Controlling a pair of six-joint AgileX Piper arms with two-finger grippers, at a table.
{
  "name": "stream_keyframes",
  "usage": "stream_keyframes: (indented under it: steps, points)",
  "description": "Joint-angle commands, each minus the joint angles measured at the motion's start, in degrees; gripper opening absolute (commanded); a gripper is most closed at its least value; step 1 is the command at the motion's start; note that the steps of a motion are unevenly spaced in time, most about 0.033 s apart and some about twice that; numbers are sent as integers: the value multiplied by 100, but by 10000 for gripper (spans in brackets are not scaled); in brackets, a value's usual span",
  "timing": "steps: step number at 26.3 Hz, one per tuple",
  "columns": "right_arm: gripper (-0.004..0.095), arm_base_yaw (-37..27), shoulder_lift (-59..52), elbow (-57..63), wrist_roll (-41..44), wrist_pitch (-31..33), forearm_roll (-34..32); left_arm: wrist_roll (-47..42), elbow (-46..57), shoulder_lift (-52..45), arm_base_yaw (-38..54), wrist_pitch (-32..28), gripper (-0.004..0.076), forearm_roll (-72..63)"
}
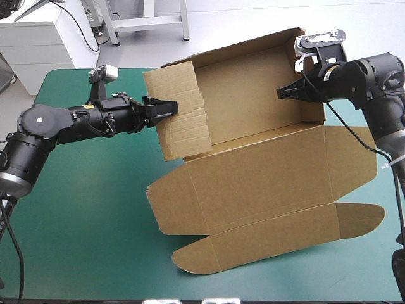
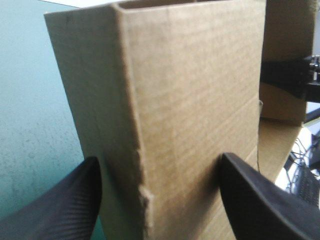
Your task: Fold the box
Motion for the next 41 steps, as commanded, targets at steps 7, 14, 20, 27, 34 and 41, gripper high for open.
stream_keyframes:
  steps: [7,14,20,27,34,41]
  points:
    - [-14,209,-239,-169,161,-449,1,-1797,-135,-251,-1153,-1440,444,1840]
    - [-14,844,-239,-169,751,-433,-1183,-2966,-135,-251,-1356,-1723,438,2858]
    - [-14,1421,-239,-169,1270,-367,-1981,-3098,-135,-238,-1366,-1827,438,2946]
    - [-14,1472,-239,-169,1491,-379,-1956,-4738,-135,-175,-1981,-2039,438,4988]
    - [-15,1472,-239,-169,1505,-379,-1933,-5641,-135,34,-2236,-2100,438,5955]
    - [-15,1472,-239,-169,1497,-413,-1920,-5886,-135,295,-2236,-2116,152,5823]
